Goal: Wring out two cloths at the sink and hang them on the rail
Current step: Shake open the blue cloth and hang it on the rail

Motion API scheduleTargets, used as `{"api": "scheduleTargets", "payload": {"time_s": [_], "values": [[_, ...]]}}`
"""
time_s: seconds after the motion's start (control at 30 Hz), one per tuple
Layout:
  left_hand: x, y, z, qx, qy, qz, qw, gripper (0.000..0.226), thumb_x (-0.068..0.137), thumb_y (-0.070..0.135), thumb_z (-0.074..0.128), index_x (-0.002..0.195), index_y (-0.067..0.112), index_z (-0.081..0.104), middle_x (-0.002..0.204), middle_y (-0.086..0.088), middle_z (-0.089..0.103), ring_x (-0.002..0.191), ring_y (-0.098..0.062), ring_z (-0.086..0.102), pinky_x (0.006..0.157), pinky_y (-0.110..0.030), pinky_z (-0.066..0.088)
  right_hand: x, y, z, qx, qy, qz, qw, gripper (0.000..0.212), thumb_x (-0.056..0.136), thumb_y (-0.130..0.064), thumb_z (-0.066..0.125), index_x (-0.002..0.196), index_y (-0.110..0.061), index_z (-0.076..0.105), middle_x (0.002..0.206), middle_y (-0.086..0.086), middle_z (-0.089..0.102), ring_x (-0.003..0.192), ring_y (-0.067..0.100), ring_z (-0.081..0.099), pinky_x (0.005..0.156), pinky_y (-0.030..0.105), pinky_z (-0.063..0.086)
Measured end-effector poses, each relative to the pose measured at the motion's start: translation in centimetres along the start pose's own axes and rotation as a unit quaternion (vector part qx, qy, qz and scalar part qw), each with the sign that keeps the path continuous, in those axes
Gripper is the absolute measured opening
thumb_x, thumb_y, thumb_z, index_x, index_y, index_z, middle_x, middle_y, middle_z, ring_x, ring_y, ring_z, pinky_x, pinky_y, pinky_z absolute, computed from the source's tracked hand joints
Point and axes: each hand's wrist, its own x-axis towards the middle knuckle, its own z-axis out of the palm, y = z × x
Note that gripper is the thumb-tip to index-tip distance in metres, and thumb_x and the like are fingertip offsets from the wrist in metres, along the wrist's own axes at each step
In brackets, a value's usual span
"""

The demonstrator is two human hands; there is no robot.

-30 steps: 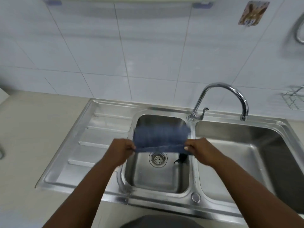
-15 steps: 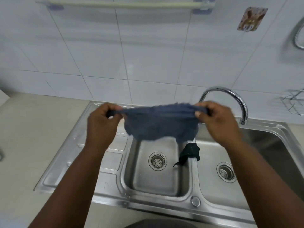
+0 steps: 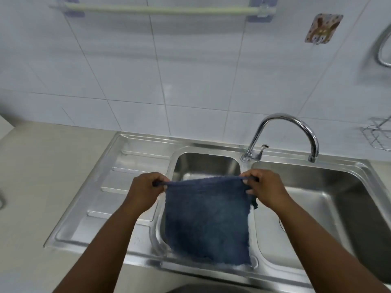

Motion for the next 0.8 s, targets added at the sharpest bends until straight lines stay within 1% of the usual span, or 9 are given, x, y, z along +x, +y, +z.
{"api": "scheduleTargets", "payload": {"time_s": [0.1,0.23,0.3,0.4,0.47,0.53,0.57,0.63,0.8], "values": [[0.3,0.7,-1.2,-0.026,0.020,-0.001,0.999,0.011,0.090,0.016,0.063,0.098,0.016,0.070,0.100,-0.004,0.072,0.083,-0.014,0.063,0.083,-0.026,0.049,0.2,-0.8,-0.9,0.026,0.007,-0.003,1.000,0.019,0.085,-0.005,0.068,0.084,-0.024,0.070,0.093,0.005,0.072,0.075,0.013,0.070,0.057,0.013,0.056],[0.5,3.3,-5.5,-0.128,0.086,0.037,0.987,0.020,0.082,0.006,0.071,0.082,0.026,0.072,0.083,0.001,0.073,0.077,-0.009,0.066,0.085,-0.034,0.056,-0.5,-5.2,-4.6,0.032,0.085,-0.095,0.991,0.024,0.080,-0.003,0.068,0.079,-0.027,0.073,0.075,-0.009,0.075,0.067,0.001,0.068,0.060,0.010,0.049],[-0.6,5.4,-7.4,-0.150,0.225,0.128,0.954,0.020,0.083,0.007,0.070,0.085,0.027,0.070,0.084,0.009,0.072,0.076,0.004,0.064,0.080,-0.018,0.054,-2.3,-7.9,-6.5,0.076,0.239,-0.229,0.941,0.020,0.081,-0.001,0.069,0.085,-0.020,0.075,0.080,-0.018,0.073,0.080,-0.001,0.067,0.076,0.015,0.050],[-2.5,7.6,-7.8,-0.071,0.442,0.286,0.847,0.010,0.089,0.004,0.065,0.096,0.006,0.070,0.095,0.004,0.068,0.088,-0.001,0.064,0.083,-0.012,0.049,-4.2,-8.7,-6.4,-0.018,0.389,-0.385,0.837,0.011,0.085,-0.001,0.069,0.095,-0.004,0.073,0.105,-0.002,0.068,0.100,0.015,0.065,0.092,0.027,0.049],[-1.4,5.7,-5.9,0.015,0.349,0.265,0.899,0.009,0.088,0.003,0.064,0.091,0.007,0.071,0.091,0.001,0.068,0.086,-0.013,0.067,0.079,-0.013,0.046,-3.0,-6.1,-4.2,-0.097,0.246,-0.314,0.912,0.014,0.085,-0.001,0.067,0.093,-0.010,0.073,0.098,0.002,0.072,0.094,0.020,0.068,0.081,0.021,0.048],[0.6,2.7,-3.3,0.056,0.105,0.102,0.988,0.012,0.084,0.005,0.068,0.083,0.016,0.071,0.086,-0.005,0.073,0.082,-0.023,0.068,0.072,-0.019,0.045,-1.2,-2.3,-1.9,-0.181,0.045,-0.178,0.966,0.017,0.082,-0.002,0.068,0.081,-0.017,0.074,0.078,0.005,0.072,0.075,0.025,0.067,0.060,0.012,0.039],[0.8,1.3,-2.4,0.045,0.027,0.037,0.998,0.013,0.081,0.005,0.071,0.079,0.019,0.070,0.084,-0.006,0.073,0.081,-0.024,0.068,0.072,-0.022,0.047,-1.0,-0.6,-1.2,-0.186,0.003,-0.130,0.974,0.017,0.082,-0.003,0.068,0.076,-0.019,0.072,0.074,0.004,0.070,0.069,0.022,0.065,0.056,0.009,0.036],[0.7,-0.5,-1.3,0.000,-0.006,-0.021,1.000,0.014,0.080,0.006,0.073,0.077,0.020,0.069,0.080,-0.001,0.070,0.073,-0.014,0.066,0.074,-0.025,0.053,-1.2,0.8,-0.8,-0.134,-0.010,-0.074,0.988,0.013,0.085,-0.010,0.069,0.074,-0.017,0.070,0.075,0.001,0.070,0.067,0.015,0.063,0.051,0.008,0.040],[0.1,-1.3,-1.0,0.012,-0.001,-0.012,1.000,0.004,0.087,0.018,0.067,0.086,0.018,0.071,0.084,0.003,0.069,0.074,-0.011,0.062,0.076,-0.021,0.048,-2.5,0.2,-1.0,-0.060,0.004,-0.058,0.996,0.007,0.086,-0.010,0.068,0.080,-0.012,0.071,0.071,-0.003,0.068,0.058,0.000,0.062,0.051,0.003,0.043]]}}
